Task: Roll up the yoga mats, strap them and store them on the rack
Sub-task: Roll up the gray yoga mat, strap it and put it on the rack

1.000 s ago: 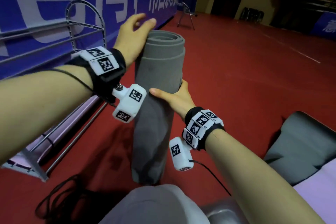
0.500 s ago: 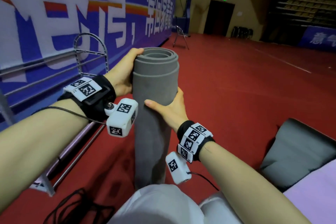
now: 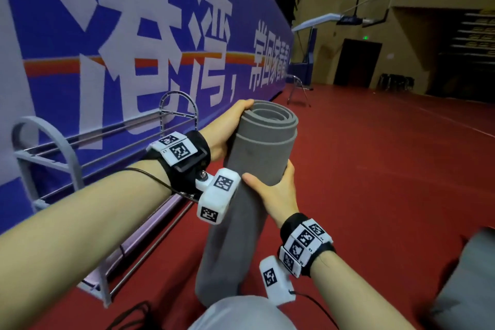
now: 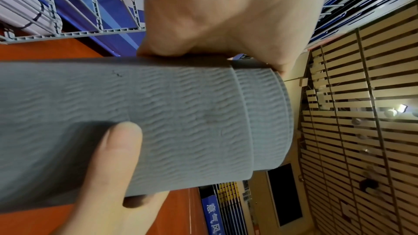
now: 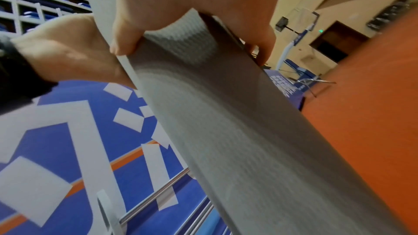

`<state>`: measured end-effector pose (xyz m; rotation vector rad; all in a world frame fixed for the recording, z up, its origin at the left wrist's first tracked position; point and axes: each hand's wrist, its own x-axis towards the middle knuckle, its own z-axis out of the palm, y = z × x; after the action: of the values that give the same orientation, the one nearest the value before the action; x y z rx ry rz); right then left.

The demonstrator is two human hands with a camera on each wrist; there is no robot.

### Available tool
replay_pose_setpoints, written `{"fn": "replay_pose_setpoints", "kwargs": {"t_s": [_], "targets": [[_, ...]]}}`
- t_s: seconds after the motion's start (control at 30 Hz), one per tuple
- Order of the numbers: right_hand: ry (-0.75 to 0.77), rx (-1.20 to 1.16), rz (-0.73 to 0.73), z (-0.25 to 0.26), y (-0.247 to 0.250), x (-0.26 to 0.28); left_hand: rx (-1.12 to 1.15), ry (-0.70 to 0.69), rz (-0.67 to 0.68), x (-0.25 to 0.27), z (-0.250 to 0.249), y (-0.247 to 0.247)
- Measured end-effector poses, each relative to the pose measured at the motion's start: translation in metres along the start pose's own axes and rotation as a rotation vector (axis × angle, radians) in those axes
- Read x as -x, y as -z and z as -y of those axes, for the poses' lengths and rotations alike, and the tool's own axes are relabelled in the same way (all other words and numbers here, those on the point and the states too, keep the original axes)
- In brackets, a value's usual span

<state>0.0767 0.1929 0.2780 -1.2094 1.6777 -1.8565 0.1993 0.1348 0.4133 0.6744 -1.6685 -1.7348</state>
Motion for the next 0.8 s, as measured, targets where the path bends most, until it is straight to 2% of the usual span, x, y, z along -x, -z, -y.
{"fn": "replay_pose_setpoints", "kwargs": {"t_s": [0.37,0.43,0.53,0.67,0.73,0.8], "targets": [[-0.068,0.021,0.041,-0.026,0.021,-0.024,0.059,0.089,-0.017,-0.052,0.028,-0.004],[-0.113,0.044,0.076,-0.030,0.023,-0.024,0.034,0.142,-0.062,-0.058,0.047,-0.003],[-0.151,0.030,0.073,-0.035,0.031,-0.023,-0.021,0.143,-0.201,-0.067,0.073,-0.002],[-0.147,-0.007,0.042,-0.035,0.036,-0.025,-0.018,0.166,-0.212,-0.076,0.064,-0.006],[-0.147,-0.024,0.049,-0.033,0.034,-0.025,-0.085,0.137,-0.251,-0.081,0.062,-0.005],[-0.145,-0.059,0.069,-0.028,0.031,-0.025,-0.126,0.044,-0.295,-0.083,0.063,-0.002]]}}
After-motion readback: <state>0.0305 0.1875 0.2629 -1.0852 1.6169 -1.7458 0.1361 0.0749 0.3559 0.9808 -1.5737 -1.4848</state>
